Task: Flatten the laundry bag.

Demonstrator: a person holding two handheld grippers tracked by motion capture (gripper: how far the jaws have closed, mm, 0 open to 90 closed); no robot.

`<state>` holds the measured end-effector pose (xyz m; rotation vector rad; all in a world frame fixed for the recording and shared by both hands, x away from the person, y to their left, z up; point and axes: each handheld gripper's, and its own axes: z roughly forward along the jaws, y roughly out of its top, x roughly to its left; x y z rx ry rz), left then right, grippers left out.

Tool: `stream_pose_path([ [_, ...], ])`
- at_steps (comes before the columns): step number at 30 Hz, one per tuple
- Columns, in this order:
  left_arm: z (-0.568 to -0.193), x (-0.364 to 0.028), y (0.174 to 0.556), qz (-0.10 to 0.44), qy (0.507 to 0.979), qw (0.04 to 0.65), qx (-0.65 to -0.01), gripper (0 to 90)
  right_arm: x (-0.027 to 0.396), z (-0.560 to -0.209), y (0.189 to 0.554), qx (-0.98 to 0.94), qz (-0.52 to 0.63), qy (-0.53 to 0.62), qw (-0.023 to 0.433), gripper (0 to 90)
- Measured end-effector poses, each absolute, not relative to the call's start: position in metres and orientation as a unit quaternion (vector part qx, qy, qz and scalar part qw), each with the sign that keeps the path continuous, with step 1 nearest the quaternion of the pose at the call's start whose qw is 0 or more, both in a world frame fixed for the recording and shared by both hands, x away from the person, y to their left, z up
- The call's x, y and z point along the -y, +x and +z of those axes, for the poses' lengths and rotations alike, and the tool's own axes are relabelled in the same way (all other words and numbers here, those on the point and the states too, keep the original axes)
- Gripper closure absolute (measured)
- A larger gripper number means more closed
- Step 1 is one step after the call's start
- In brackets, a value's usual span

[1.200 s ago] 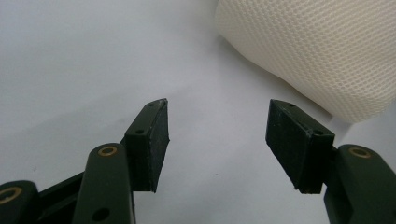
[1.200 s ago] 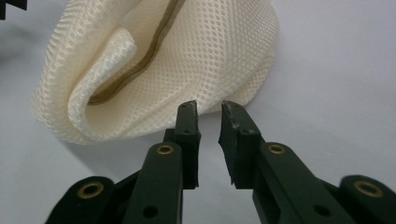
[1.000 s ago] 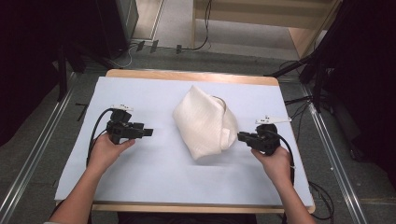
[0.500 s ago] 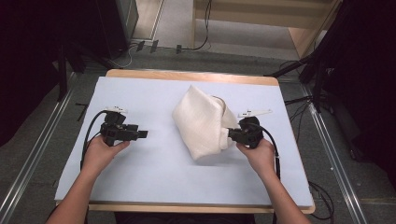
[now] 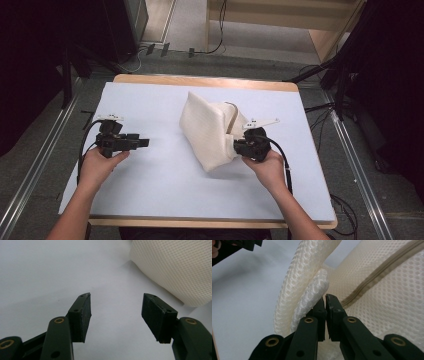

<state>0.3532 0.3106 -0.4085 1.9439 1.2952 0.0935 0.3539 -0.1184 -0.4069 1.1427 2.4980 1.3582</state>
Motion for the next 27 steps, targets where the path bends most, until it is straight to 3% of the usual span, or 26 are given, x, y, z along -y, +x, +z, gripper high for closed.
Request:
stream_pose_path([
  [27,-0.402,-0.356,0.351,0.045,0.727,0.417,-0.543,43.3,0.063,-0.427,0.317,-0.854,0.429,0.294,-0.002,88.0],
])
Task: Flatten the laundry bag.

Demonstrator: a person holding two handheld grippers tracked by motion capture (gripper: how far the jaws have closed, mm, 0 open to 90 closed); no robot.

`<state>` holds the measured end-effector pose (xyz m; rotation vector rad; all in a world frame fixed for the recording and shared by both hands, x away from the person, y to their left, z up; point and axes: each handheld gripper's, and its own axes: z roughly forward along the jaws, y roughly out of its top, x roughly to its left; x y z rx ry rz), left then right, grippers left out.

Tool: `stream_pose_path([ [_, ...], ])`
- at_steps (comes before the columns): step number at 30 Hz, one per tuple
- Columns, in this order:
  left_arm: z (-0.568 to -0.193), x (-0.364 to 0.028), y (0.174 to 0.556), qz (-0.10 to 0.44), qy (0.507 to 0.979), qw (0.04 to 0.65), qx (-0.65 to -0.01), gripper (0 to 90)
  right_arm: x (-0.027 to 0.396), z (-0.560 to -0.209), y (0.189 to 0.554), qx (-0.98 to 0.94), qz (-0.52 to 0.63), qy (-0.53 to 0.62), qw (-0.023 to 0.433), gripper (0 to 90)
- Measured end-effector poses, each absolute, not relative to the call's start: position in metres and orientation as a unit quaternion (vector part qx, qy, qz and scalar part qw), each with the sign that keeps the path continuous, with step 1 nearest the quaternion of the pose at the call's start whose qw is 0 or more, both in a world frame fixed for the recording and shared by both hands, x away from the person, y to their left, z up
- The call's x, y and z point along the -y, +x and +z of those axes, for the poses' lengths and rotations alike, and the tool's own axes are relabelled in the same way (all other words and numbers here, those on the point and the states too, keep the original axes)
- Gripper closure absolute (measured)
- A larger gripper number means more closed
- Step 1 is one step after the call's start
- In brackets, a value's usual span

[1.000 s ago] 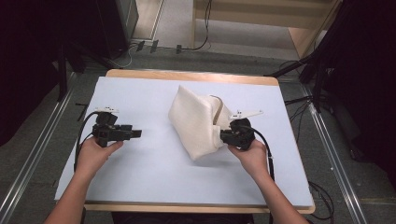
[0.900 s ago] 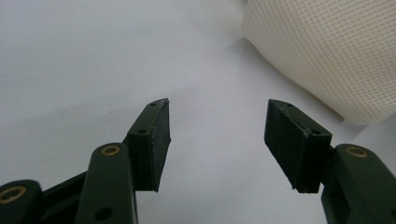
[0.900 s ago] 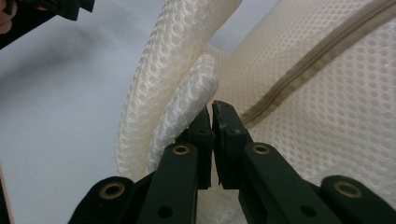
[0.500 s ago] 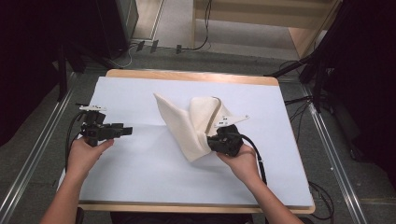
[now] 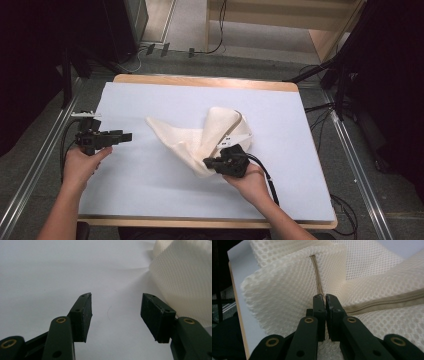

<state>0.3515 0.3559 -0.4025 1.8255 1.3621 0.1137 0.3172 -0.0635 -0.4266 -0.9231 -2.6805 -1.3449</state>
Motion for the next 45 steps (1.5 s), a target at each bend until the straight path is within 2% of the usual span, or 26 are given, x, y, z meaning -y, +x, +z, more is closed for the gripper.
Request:
stream_pose_path([
  [15,-0.400,-0.343,0.357,0.036,0.743,0.416,-0.523,42.6,0.048,-0.451,0.307,0.879,-0.387,-0.277,0.035,86.3],
  [16,-0.401,-0.340,0.359,0.036,0.748,0.412,-0.519,42.6,0.051,-0.447,0.306,0.875,-0.396,-0.278,0.032,83.3],
  [24,-0.400,-0.337,0.368,0.026,0.752,0.406,-0.518,44.1,0.070,-0.428,0.303,0.863,-0.418,-0.283,0.010,76.9],
  [33,-0.386,-0.355,0.375,0.030,0.750,0.415,-0.514,46.8,0.104,-0.416,0.310,0.850,-0.422,-0.312,-0.032,72.3],
  [37,-0.379,-0.335,0.384,0.027,0.767,0.417,-0.486,47.4,0.131,-0.412,0.319,0.834,-0.429,-0.343,-0.051,70.4],
  [45,-0.387,-0.298,0.401,0.017,0.798,0.395,-0.455,47.2,0.157,-0.405,0.323,0.820,-0.437,-0.363,-0.068,66.1],
])
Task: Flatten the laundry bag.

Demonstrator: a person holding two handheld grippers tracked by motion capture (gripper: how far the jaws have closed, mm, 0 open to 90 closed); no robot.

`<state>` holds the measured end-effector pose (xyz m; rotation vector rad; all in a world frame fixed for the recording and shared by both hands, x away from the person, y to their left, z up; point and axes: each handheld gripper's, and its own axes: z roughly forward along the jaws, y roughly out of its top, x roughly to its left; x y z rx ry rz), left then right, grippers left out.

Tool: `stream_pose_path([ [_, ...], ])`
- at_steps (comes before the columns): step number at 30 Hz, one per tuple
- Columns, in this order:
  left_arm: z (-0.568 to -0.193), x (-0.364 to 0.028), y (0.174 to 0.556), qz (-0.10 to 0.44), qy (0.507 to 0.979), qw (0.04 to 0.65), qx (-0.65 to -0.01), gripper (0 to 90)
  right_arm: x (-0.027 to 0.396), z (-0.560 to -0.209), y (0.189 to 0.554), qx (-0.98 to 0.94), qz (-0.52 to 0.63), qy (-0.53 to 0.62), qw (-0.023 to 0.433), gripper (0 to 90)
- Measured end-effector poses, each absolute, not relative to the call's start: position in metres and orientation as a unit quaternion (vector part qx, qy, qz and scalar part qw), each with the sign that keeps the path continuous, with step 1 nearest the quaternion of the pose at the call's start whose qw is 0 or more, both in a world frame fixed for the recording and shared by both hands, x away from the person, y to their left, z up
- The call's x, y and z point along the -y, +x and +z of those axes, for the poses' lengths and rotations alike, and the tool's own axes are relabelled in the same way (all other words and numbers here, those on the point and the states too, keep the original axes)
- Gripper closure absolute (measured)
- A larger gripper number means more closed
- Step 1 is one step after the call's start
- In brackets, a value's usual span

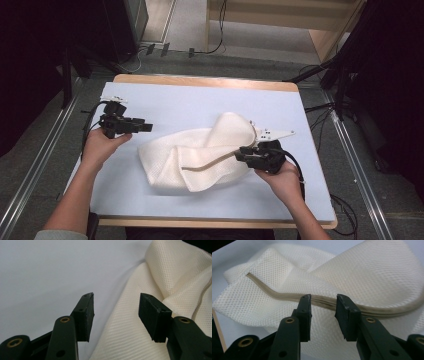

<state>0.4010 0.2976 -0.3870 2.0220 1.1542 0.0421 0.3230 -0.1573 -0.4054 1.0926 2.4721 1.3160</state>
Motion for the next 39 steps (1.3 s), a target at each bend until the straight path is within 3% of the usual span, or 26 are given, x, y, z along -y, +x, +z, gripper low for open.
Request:
stream_pose_path([
  [13,-0.418,-0.243,0.430,0.001,0.827,0.374,-0.419,47.0,0.180,-0.410,0.325,-0.810,0.418,0.401,0.093,55.7],
  [25,-0.443,-0.212,0.441,-0.009,0.852,0.339,-0.400,45.5,0.184,-0.420,0.325,-0.809,0.417,0.405,0.092,53.6],
  [29,-0.451,-0.212,0.444,-0.037,0.843,0.341,-0.414,45.3,0.183,-0.421,0.325,-0.808,0.418,0.407,0.089,52.9],
  [33,-0.452,-0.206,0.441,-0.053,0.845,0.341,-0.408,50.7,0.180,-0.422,0.324,-0.811,0.416,0.402,0.090,50.9],
  [35,-0.451,-0.199,0.437,-0.052,0.854,0.325,-0.402,62.4,0.178,-0.423,0.325,-0.809,0.420,0.401,0.088,47.5],
  [36,-0.451,-0.197,0.435,-0.044,0.856,0.323,-0.401,62.4,0.177,-0.423,0.326,-0.808,0.424,0.401,0.085,43.7],
  [39,-0.450,-0.196,0.434,-0.061,0.861,0.305,-0.403,77.5,0.175,-0.426,0.326,-0.809,0.428,0.394,0.087,40.4],
])
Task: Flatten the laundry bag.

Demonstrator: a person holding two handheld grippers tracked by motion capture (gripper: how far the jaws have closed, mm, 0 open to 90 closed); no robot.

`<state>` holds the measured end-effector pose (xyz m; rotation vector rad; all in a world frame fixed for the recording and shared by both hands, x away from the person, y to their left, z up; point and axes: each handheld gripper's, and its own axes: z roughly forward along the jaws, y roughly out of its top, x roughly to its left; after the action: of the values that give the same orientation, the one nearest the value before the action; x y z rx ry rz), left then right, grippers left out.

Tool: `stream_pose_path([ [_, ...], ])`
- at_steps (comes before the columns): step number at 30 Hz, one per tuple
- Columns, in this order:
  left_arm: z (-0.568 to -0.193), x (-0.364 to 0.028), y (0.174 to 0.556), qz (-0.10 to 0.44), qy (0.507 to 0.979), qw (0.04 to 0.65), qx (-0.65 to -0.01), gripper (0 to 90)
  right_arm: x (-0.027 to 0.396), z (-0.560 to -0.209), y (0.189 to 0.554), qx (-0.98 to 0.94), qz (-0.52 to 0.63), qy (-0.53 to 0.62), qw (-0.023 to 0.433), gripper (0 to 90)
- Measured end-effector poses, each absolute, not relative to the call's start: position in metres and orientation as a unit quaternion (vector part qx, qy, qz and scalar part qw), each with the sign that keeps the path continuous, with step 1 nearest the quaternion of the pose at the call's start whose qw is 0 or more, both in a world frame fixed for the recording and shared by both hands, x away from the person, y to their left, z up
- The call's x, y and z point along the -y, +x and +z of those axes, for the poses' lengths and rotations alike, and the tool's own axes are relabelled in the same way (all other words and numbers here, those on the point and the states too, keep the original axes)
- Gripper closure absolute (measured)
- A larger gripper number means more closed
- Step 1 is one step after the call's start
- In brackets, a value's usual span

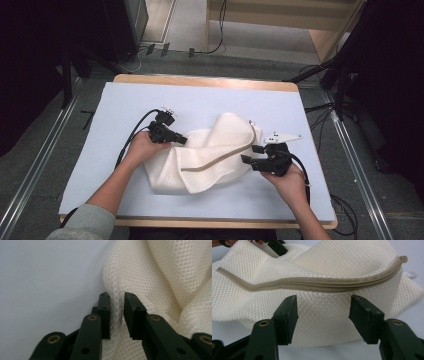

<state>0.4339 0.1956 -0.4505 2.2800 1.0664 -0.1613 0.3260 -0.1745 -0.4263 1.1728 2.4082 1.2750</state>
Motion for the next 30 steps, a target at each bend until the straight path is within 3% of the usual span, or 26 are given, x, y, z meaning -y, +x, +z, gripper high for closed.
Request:
stream_pose_path([
  [1,-0.450,-0.196,0.434,-0.062,0.863,0.301,-0.401,85.2,0.172,-0.428,0.326,-0.809,0.428,0.393,0.089,38.5],
  [6,-0.447,-0.202,0.436,-0.090,0.851,0.309,-0.415,89.0,0.168,-0.432,0.328,-0.809,0.430,0.391,0.092,38.3],
  [11,-0.444,-0.203,0.433,-0.092,0.850,0.314,-0.414,89.0,0.160,-0.438,0.334,-0.809,0.417,0.405,0.087,52.6],
  [14,-0.444,-0.204,0.432,-0.091,0.848,0.316,-0.415,89.0,0.155,-0.440,0.339,-0.809,0.414,0.409,0.080,68.0],
  [21,-0.441,-0.207,0.428,-0.089,0.844,0.324,-0.418,89.0,0.149,-0.441,0.346,-0.817,0.402,0.406,0.082,85.0],
  [30,-0.429,-0.225,0.426,-0.073,0.826,0.354,-0.432,89.3,0.149,-0.431,0.346,-0.819,0.405,0.395,0.091,88.0],
])
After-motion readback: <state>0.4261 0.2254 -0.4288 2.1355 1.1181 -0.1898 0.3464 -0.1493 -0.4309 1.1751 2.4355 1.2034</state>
